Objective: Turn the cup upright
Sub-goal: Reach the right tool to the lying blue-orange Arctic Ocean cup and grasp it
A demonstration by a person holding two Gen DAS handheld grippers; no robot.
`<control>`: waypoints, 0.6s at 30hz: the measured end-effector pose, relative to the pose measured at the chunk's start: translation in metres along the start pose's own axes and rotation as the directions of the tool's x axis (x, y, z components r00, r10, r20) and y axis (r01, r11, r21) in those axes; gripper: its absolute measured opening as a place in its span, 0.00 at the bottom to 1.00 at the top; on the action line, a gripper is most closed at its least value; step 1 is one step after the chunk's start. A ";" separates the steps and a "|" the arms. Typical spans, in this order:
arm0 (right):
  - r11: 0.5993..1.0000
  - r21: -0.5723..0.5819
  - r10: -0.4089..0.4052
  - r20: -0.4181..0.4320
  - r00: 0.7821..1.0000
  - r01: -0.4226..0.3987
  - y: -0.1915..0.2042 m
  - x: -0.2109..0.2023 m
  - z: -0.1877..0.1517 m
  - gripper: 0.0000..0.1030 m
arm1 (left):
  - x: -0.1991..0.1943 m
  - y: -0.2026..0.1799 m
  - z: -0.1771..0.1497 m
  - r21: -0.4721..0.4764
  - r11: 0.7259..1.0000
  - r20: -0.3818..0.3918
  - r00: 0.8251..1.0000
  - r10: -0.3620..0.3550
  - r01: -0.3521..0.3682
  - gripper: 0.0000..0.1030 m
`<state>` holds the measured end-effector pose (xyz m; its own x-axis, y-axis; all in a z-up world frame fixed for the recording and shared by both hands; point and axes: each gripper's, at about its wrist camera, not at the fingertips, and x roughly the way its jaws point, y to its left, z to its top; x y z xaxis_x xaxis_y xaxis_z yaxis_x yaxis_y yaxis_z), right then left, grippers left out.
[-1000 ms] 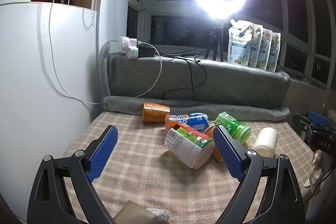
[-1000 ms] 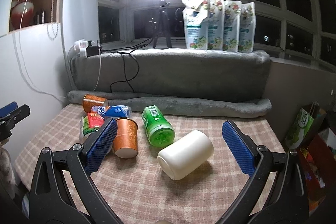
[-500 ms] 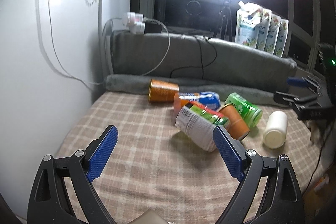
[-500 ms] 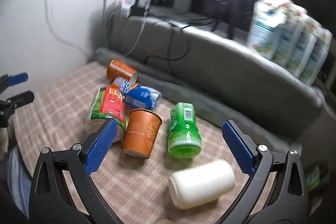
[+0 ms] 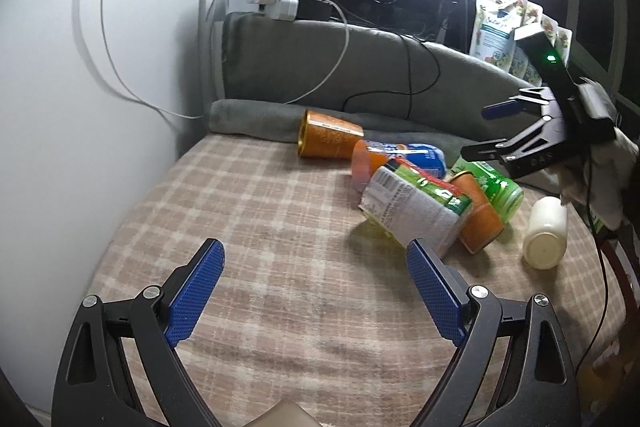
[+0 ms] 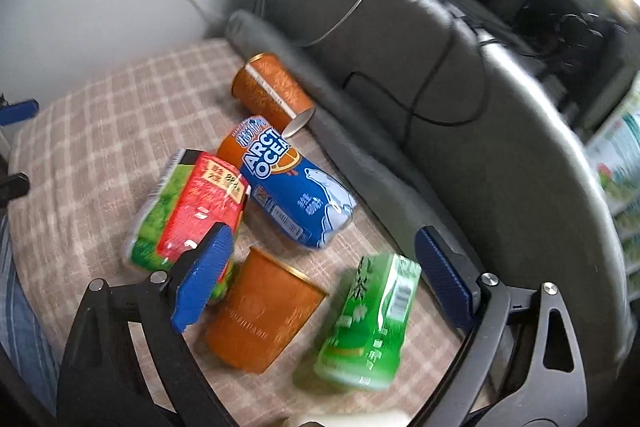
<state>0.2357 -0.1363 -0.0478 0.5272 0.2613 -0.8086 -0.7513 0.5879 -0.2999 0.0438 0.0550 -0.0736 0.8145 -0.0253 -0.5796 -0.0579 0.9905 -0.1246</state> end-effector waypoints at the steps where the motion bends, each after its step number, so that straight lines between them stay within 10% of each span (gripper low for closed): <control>1: 1.000 -0.027 0.006 -0.019 1.000 -0.006 -0.001 0.007 0.005 0.92 | 0.001 0.002 0.000 -0.005 1.000 -0.003 1.000 0.003 -0.003 0.90; 18: 0.941 -0.290 0.112 -0.225 0.968 -0.177 0.011 0.095 0.043 0.80 | 0.021 0.030 0.007 -0.059 0.997 -0.034 0.998 0.054 -0.056 0.90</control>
<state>0.2944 -0.0725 -0.1061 0.3364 0.1464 -0.9303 -0.9149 0.2848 -0.2860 0.0635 0.0848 -0.0841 0.7903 0.0242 -0.6122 -0.1377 0.9807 -0.1391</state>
